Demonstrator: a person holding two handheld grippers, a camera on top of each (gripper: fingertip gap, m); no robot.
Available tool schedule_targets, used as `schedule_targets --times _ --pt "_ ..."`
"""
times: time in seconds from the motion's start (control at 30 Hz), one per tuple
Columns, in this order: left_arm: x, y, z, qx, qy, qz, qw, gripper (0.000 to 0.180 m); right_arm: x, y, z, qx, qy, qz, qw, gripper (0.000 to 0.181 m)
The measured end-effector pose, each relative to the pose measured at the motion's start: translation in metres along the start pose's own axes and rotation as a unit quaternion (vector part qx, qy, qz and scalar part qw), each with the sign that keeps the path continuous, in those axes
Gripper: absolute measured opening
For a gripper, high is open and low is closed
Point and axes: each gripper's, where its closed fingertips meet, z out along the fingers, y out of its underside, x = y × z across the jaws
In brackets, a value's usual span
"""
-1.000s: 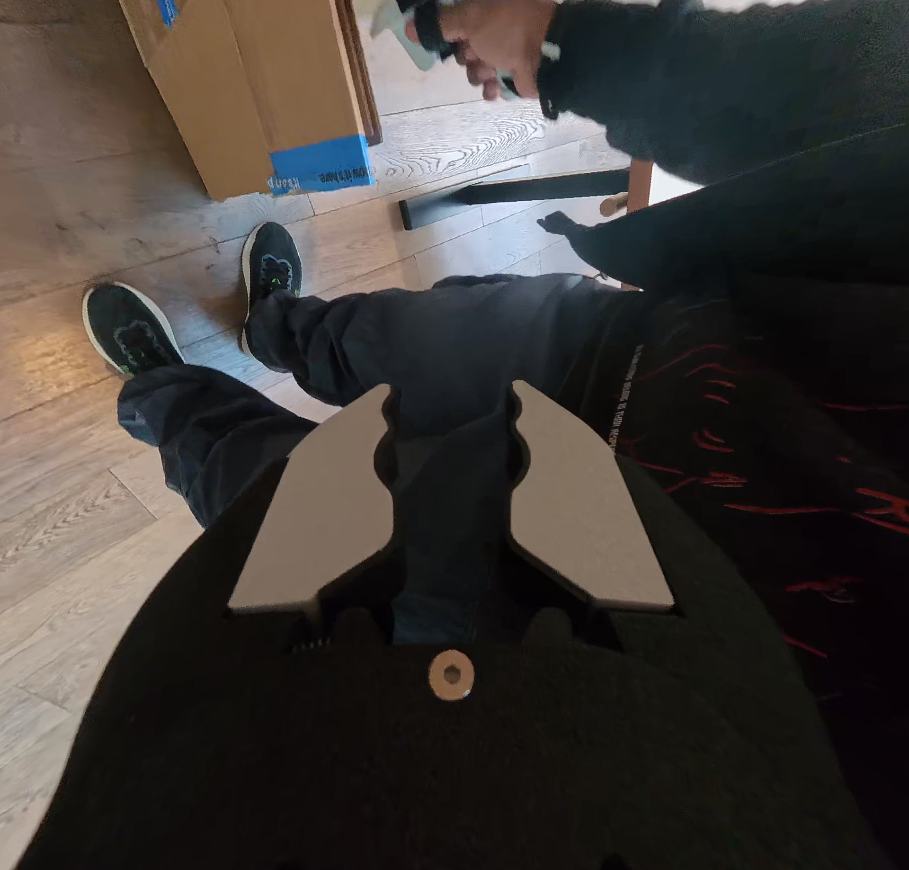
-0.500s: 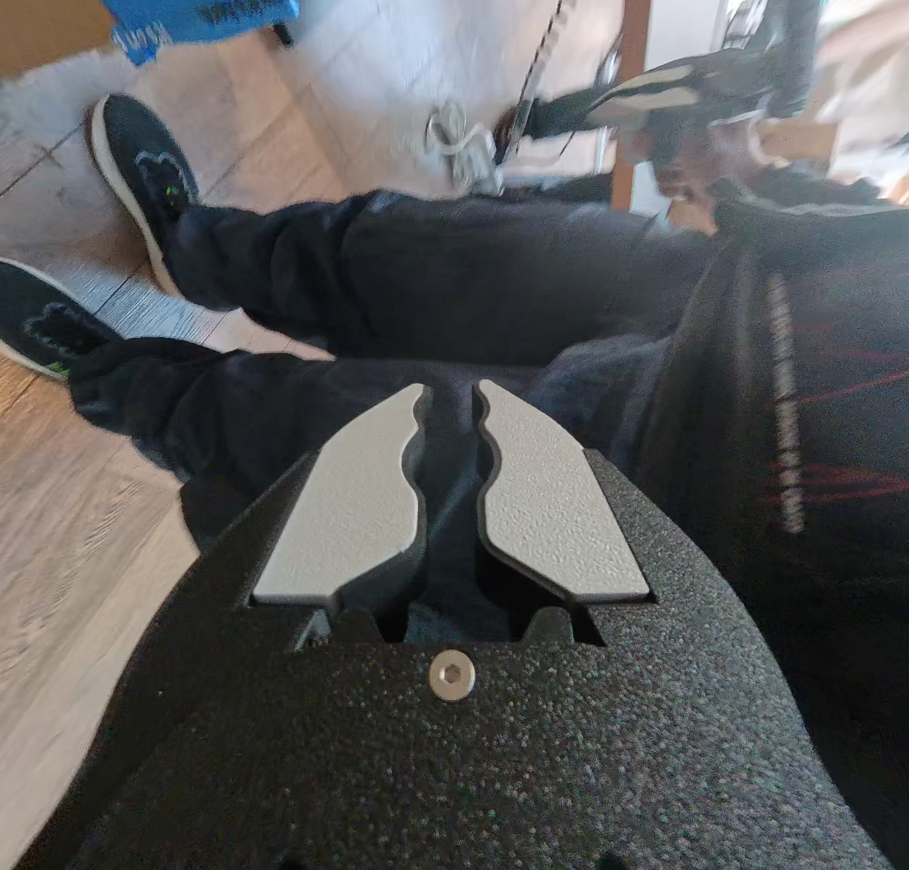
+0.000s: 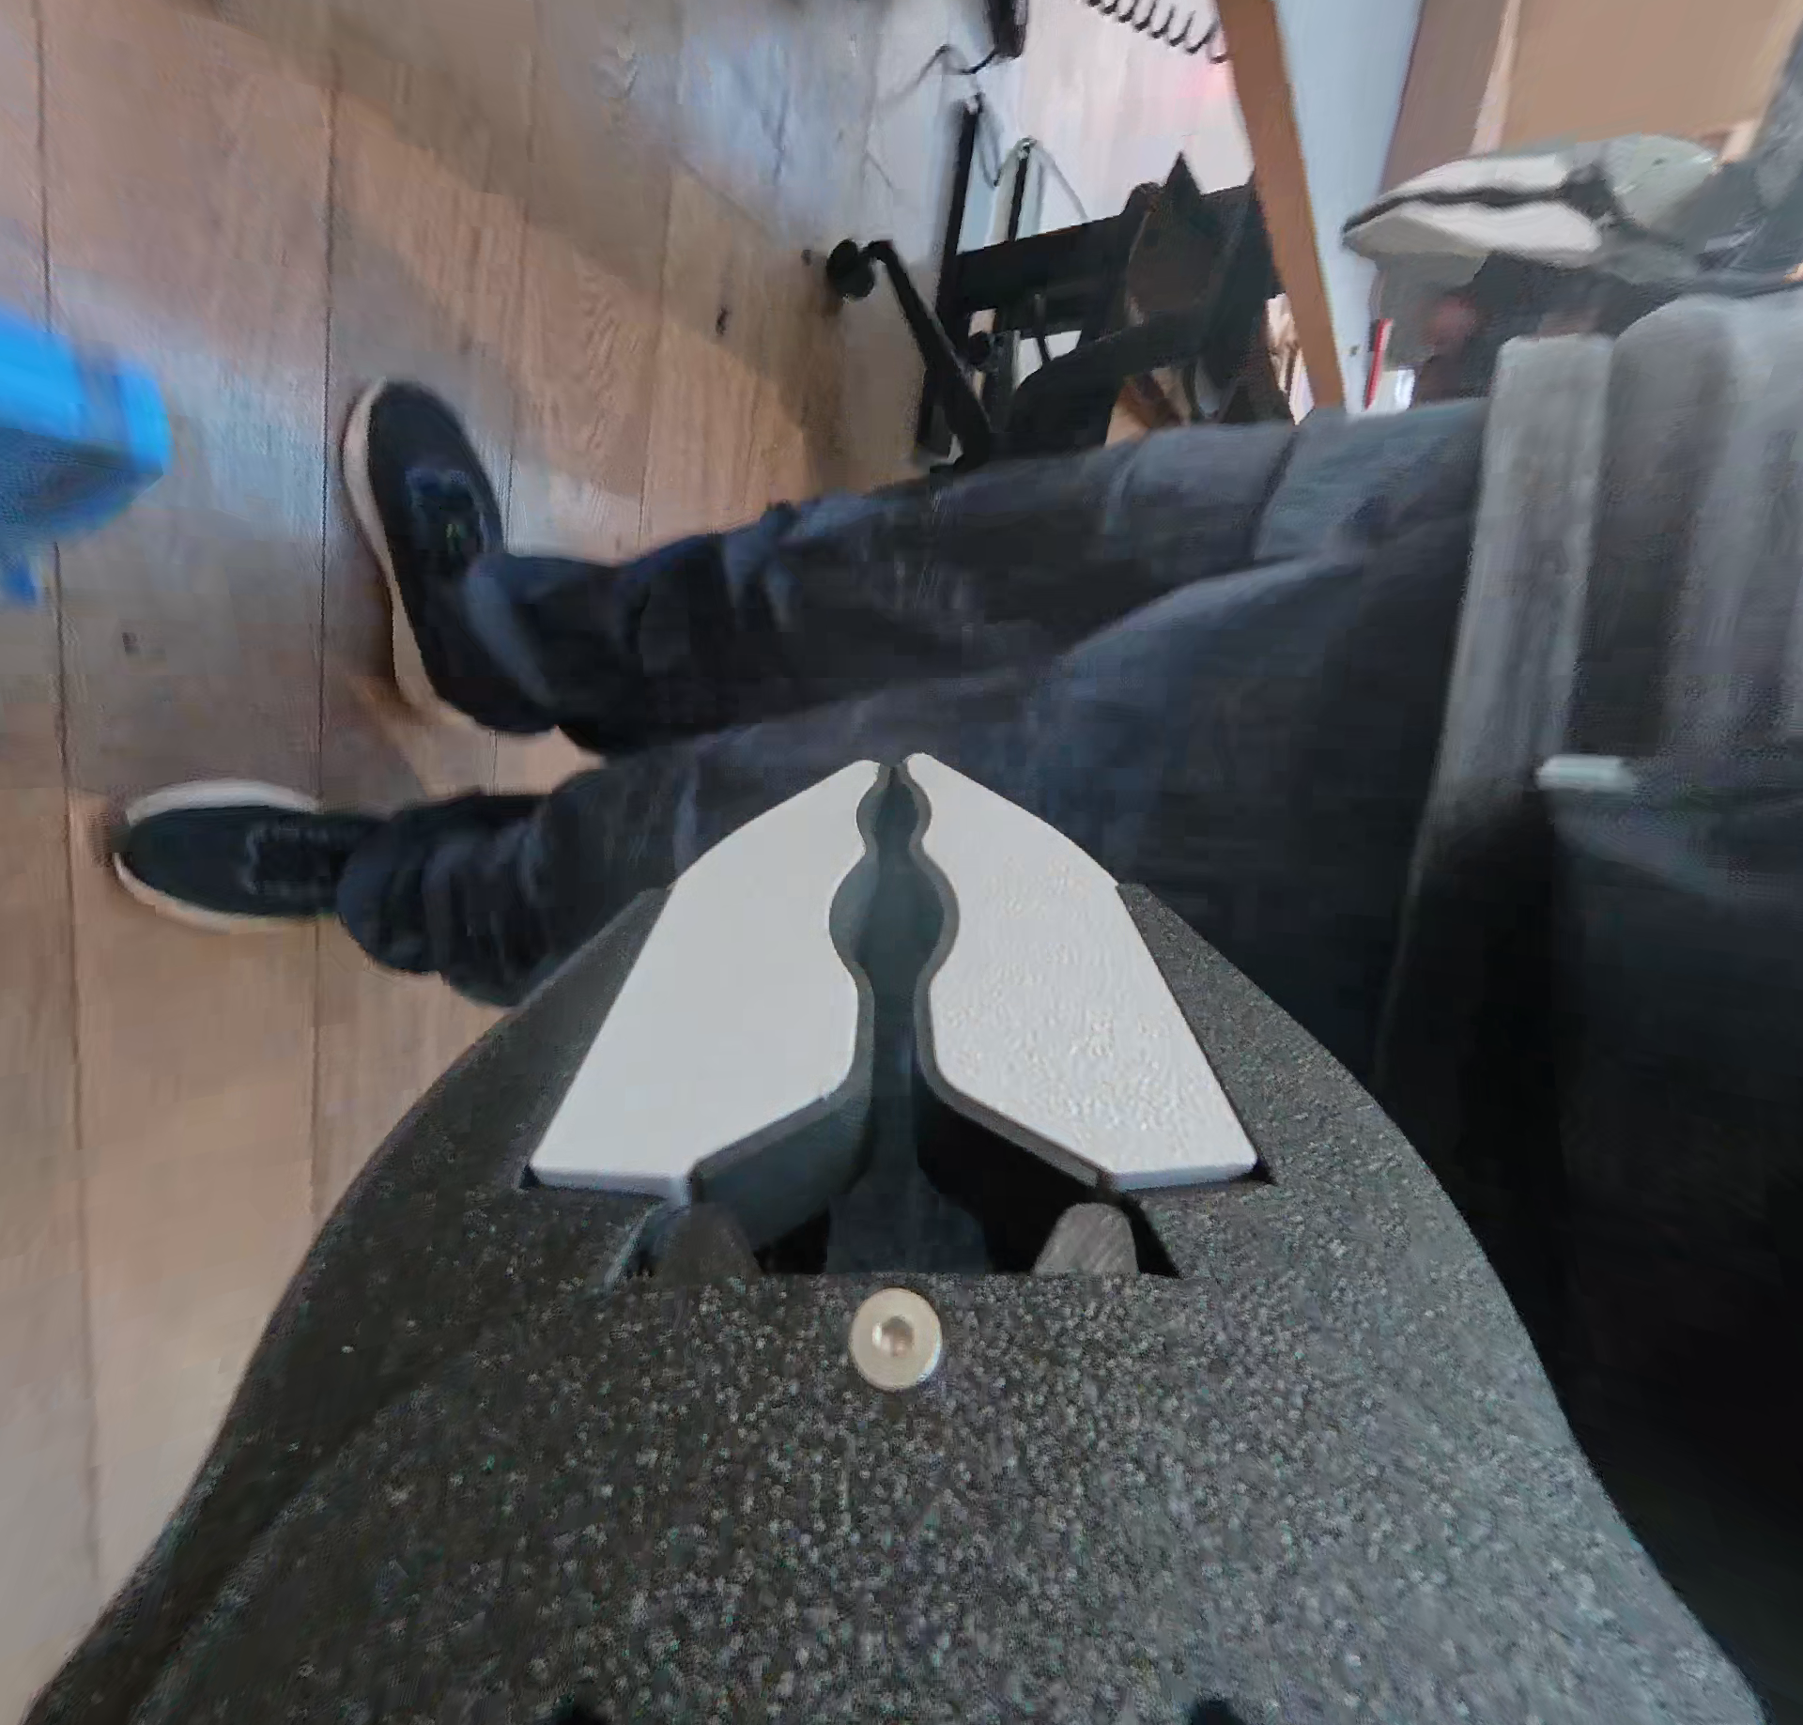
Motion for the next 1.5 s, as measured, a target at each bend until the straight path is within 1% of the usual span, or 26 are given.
schedule_targets --times 0.07,0.13,0.2,0.33,0.4,0.47,0.57,0.63,0.73,0.8,0.87,0.93,1.0,1.1,1.27,1.4,1.5 --pt "0.025 -0.073 0.020 0.023 0.020 0.057 0.998 0.000 0.012 -0.007 -0.004 0.021 -0.006 0.007 1.000 0.000" --pt "0.064 -0.152 0.037 0.071 0.060 0.101 0.991 0.000 0.024 -0.021 -0.005 0.036 -0.009 0.002 0.999 0.000" --pt "0.113 -0.222 0.048 0.120 0.107 0.131 0.978 0.000 0.035 -0.044 -0.009 0.055 -0.009 -0.005 0.998 0.001" --pt "0.209 -0.313 0.064 0.179 0.205 0.175 0.946 0.001 0.045 -0.110 -0.021 0.119 -0.012 -0.011 0.993 0.006" --pt "0.247 -0.344 0.065 0.205 0.267 0.168 0.926 0.001 0.043 -0.144 -0.028 0.161 -0.025 -0.004 0.987 0.010" --pt "0.278 -0.371 0.057 0.238 0.332 0.149 0.901 0.002 0.034 -0.177 -0.035 0.206 -0.052 0.007 0.977 0.019" --pt "0.311 -0.417 0.027 0.301 0.429 0.100 0.846 0.003 0.018 -0.229 -0.053 0.277 -0.099 0.031 0.955 0.030" --pt "0.325 -0.447 0.006 0.333 0.468 0.091 0.814 0.003 0.006 -0.270 -0.072 0.332 -0.132 0.036 0.933 0.037" --pt "0.338 -0.488 -0.015 0.347 0.501 0.106 0.786 0.004 -0.007 -0.339 -0.103 0.393 -0.142 -0.004 0.908 0.041" --pt "0.346 -0.518 -0.029 0.346 0.524 0.118 0.769 0.006 -0.010 -0.385 -0.113 0.405 -0.123 -0.053 0.905 0.044" --pt "0.351 -0.548 -0.043 0.336 0.544 0.121 0.759 0.010 -0.010 -0.431 -0.114 0.404 -0.107 -0.100 0.903 0.044" --pt "0.353 -0.579 -0.063 0.333 0.555 0.115 0.754 0.012 -0.012 -0.471 -0.105 0.381 -0.103 -0.141 0.908 0.044" --pt "0.353 -0.599 -0.084 0.323 0.552 0.137 0.757 0.015 -0.015 -0.506 -0.093 0.357 -0.111 -0.178 0.910 0.044" --pt "0.334 -0.624 -0.114 0.316 0.521 0.171 0.774 0.017 -0.015 -0.548 -0.069 0.330 -0.133 -0.212 0.910 0.043" --pt "0.282 -0.640 -0.157 0.326 0.446 0.205 0.808 0.020 0.010 -0.597 -0.012 0.304 -0.178 -0.208 0.912 0.043" --pt "0.251 -0.635 -0.167 0.327 0.368 0.230 0.840 0.037 0.024 -0.623 0.038 0.270 -0.205 -0.218 0.915 0.046" --pt "0.240 -0.637 -0.165 0.331 0.308 0.260 0.853 0.048 0.019 -0.650 0.059 0.276 -0.229 -0.218 0.908 0.048"
